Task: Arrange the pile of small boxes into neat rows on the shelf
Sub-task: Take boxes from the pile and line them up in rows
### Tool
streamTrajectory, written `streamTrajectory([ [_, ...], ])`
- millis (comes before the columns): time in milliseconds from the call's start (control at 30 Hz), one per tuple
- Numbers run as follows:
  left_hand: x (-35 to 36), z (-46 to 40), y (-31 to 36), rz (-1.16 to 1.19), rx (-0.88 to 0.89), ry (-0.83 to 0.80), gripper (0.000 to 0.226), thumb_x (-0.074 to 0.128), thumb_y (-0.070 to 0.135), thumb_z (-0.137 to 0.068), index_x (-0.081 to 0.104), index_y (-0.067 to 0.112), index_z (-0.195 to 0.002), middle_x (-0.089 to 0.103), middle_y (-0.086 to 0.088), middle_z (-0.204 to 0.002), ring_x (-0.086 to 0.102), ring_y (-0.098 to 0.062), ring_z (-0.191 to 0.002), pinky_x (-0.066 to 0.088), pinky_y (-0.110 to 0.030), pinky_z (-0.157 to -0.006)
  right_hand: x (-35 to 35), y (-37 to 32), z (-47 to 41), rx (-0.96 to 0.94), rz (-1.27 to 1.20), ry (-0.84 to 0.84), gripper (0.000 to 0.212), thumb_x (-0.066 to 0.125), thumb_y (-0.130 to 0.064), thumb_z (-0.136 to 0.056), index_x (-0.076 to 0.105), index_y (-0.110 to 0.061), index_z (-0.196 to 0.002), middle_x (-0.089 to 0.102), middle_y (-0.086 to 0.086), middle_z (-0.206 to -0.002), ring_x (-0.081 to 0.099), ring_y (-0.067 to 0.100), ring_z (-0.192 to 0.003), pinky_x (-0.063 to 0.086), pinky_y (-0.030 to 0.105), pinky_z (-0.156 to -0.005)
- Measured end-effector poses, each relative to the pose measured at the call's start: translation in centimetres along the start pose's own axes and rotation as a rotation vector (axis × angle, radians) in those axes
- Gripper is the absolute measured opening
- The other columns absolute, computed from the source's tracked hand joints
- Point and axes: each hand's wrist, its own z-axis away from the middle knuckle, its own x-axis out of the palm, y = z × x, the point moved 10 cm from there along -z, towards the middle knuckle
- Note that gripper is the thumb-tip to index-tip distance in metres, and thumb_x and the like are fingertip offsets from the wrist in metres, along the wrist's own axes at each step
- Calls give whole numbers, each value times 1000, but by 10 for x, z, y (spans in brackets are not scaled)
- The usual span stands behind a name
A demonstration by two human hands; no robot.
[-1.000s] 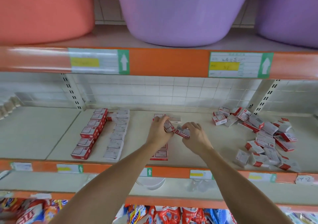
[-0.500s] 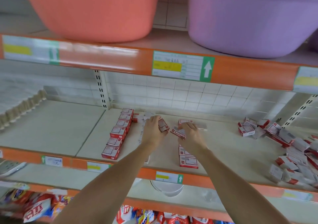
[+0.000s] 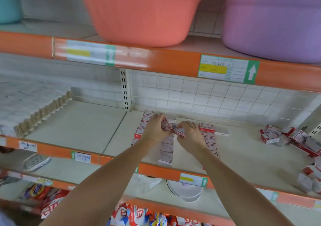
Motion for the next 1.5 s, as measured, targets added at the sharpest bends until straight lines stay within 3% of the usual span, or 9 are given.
streamTrajectory([
  [200, -34, 21, -7, -31, -43, -77, 55, 84, 41, -73, 64, 14, -117, 57, 0, -102, 54, -17, -99, 35, -20, -78, 10, -31, -2, -67, -14, -42, 38, 64, -10, -79, 62, -15, -116, 60, -1, -122, 45, 22, -118, 39, 30, -96],
  [333, -50, 48, -6, -101, -67, -170, 43, 80, 10, -75, 67, 13, -116, 43, 13, -86, 51, -12, -90, 34, -9, -74, 19, -49, 5, -90, -47, -106, 47, 63, -10, -79, 58, -18, -125, 59, -4, -125, 43, 20, -122, 40, 32, -101],
  [433, -50, 66, -20, -160, -110, -274, 49, 78, 6, -71, 65, 17, -117, 41, 12, -92, 45, -12, -96, 39, -20, -86, 20, -61, 11, -112, -89, -102, 46, 65, -9, -80, 59, -19, -124, 59, -2, -125, 43, 21, -124, 38, 35, -105],
  [500, -54, 75, -31, -192, -160, -257, 39, 79, 13, -71, 66, 14, -108, 46, 6, -91, 49, -17, -96, 44, -26, -84, 21, -65, 16, -123, -96, -88, 43, 68, -11, -82, 59, -22, -123, 61, -3, -121, 46, 21, -120, 40, 35, -103],
  [633, -63, 87, -47, -249, -293, -110, 47, 80, 27, -74, 57, 12, -112, 54, -4, -104, 54, -20, -98, 45, -29, -80, 24, -72, 26, -123, -78, -120, 42, 67, -10, -81, 59, -19, -121, 61, -1, -121, 47, 23, -116, 41, 34, -98],
  [833, -50, 103, -59, -351, -385, -87, 50, 71, 21, -82, 48, 9, -126, 49, -11, -114, 50, -27, -108, 48, -36, -89, 29, -73, 35, -146, -53, -141, 38, 68, -9, -76, 61, -17, -112, 62, -1, -115, 48, 23, -111, 42, 33, -95],
  [967, -52, 102, -66, -309, -377, -77, 42, 64, 4, -82, 55, 8, -123, 48, -7, -109, 52, -24, -107, 48, -29, -85, 26, -69, 37, -141, -48, -119, 37, 69, -9, -76, 61, -16, -111, 62, -1, -113, 49, 23, -109, 43, 33, -95],
  [1167, -59, 98, -68, -252, -369, 32, 37, 78, 17, -77, 61, 10, -109, 53, -2, -99, 54, -16, -89, 42, -22, -73, 28, -69, 41, -157, -38, -127, 36, 65, -8, -77, 61, -16, -112, 61, -2, -113, 49, 21, -108, 40, 29, -93],
  [1500, -48, 83, -77, -189, -435, 108, 45, 78, 19, -79, 53, 8, -115, 50, -8, -110, 48, -17, -89, 46, -27, -78, 33, -67, 37, -168, -48, -127, 37, 67, -9, -76, 61, -16, -111, 61, -2, -113, 49, 21, -107, 41, 29, -91],
])
